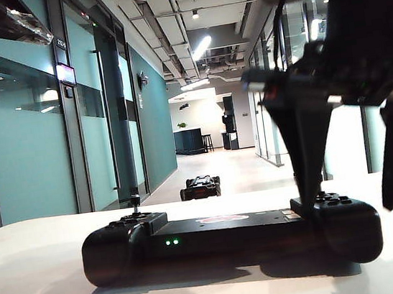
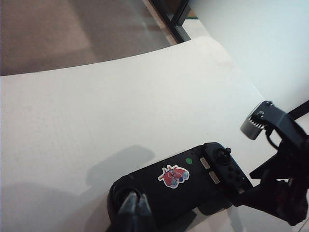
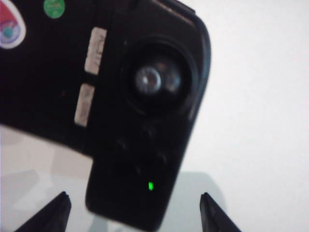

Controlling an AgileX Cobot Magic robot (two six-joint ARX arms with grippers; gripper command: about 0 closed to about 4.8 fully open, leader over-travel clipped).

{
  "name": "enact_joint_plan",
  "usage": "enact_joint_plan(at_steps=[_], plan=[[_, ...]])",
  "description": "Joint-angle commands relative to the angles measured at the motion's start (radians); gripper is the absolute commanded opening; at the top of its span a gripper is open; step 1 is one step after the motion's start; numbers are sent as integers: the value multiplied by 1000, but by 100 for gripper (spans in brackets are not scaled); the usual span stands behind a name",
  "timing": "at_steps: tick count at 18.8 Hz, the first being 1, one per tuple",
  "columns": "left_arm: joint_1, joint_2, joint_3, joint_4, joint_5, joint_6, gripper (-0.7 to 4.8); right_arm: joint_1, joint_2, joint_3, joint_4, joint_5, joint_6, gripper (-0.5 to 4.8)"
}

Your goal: Push the left joystick on the remote control sitting on the white table forward to make the robot dog walk in a straight line until it approaches the door.

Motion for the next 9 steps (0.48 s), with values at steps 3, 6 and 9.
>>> enact_joint_plan(at_steps=[3,6,9], plan=[[0,-2,5,13,8,1,-6,1,51,6,40,8,5,368],[0,-2,5,13,25,1,-5,1,84,6,57,10,5,368],[0,-2,5,13,26,1,-6,2,107,5,60,11,5,368]])
